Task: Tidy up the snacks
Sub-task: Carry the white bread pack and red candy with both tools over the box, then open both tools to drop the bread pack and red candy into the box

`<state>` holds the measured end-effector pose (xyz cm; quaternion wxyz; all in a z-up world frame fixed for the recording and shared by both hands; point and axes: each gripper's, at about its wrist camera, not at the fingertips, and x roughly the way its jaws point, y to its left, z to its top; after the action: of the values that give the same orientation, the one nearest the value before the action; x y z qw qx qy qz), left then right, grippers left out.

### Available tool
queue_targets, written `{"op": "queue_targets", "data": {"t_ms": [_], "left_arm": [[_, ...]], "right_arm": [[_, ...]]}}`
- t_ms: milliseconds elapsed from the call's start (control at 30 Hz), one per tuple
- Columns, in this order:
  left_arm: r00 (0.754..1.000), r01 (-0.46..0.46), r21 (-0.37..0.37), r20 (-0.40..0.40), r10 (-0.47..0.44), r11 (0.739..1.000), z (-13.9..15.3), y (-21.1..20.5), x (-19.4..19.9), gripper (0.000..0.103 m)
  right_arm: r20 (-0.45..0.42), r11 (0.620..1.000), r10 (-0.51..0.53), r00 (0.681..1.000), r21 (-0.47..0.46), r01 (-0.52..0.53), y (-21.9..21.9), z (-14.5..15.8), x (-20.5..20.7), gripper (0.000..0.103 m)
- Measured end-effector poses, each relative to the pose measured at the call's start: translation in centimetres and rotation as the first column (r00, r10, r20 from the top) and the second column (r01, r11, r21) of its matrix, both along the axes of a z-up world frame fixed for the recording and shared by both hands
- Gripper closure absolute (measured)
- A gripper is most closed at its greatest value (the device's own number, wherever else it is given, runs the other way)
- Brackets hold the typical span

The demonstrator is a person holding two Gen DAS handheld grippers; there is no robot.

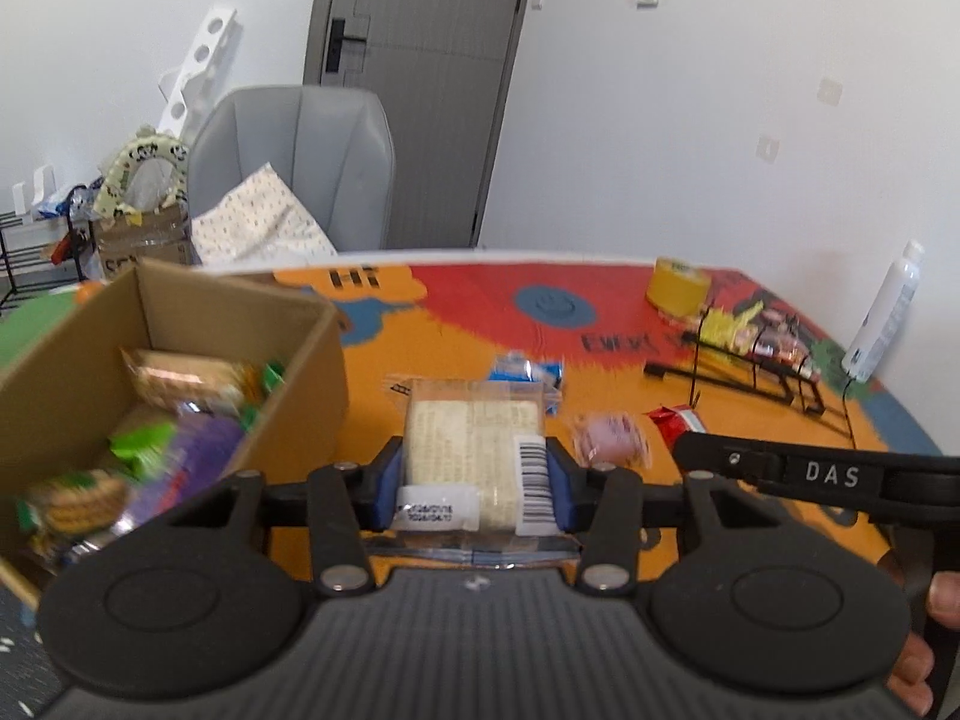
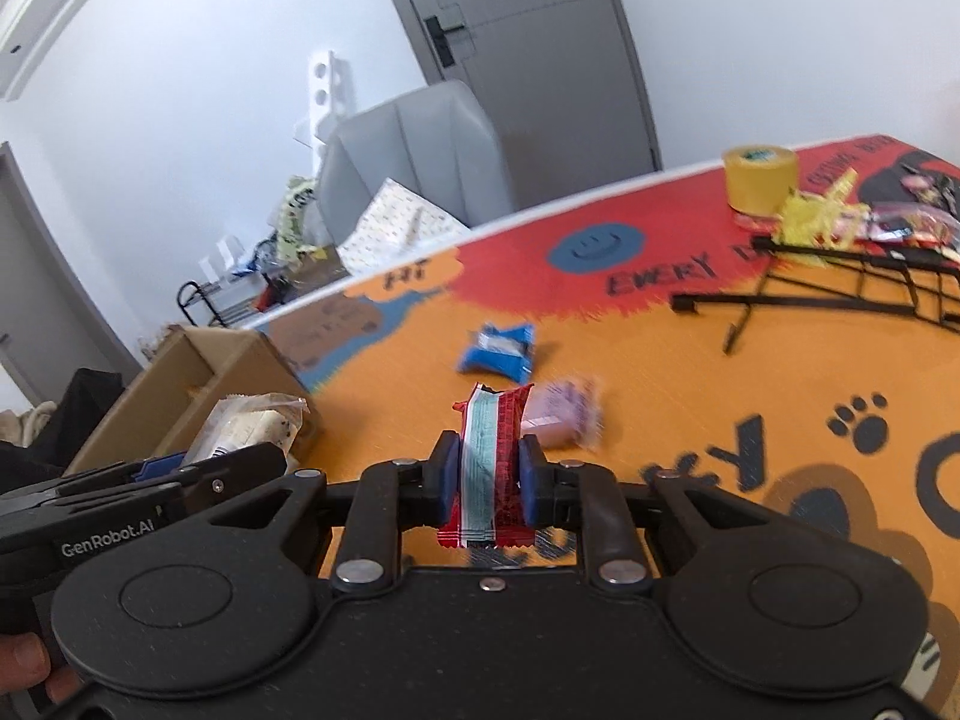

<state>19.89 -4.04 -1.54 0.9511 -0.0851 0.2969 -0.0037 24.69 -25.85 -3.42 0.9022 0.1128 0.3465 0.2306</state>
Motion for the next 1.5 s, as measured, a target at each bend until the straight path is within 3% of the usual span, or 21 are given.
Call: {"op": "queue_targets", "data": {"t_ms": [600, 1067, 1167, 1500], "left_arm": [[0.986, -0.141, 0.028, 0.093, 0.138, 0.99, 5.7, 9.0, -2.8, 0.057], [0.974, -0.223, 0.043, 0.057, 0.221, 0.974, 4.8, 13.7, -2.9, 0.056], [0.965, -0.259, 0.06, 0.058, 0.256, 0.964, 4.4, 14.2, -3.0, 0.052], [0.953, -0.297, 0.013, 0.064, 0.296, 0.955, 4.8, 16.4, -5.4, 0.042]], "right_arm": [[0.093, 0.994, 0.104, 0.99, 0.03, -0.108, 5.8, 4.3, 0.2, 0.084], [0.12, 0.984, 0.175, 0.977, 0.013, -0.178, 10.5, 5.8, -0.2, 0.084], [0.124, 0.982, 0.187, 0.975, 0.012, -0.19, 11.3, 6.0, -0.3, 0.084], [0.119, 0.969, 0.243, 0.963, 0.025, -0.247, 14.6, 6.5, -0.1, 0.084]]}}
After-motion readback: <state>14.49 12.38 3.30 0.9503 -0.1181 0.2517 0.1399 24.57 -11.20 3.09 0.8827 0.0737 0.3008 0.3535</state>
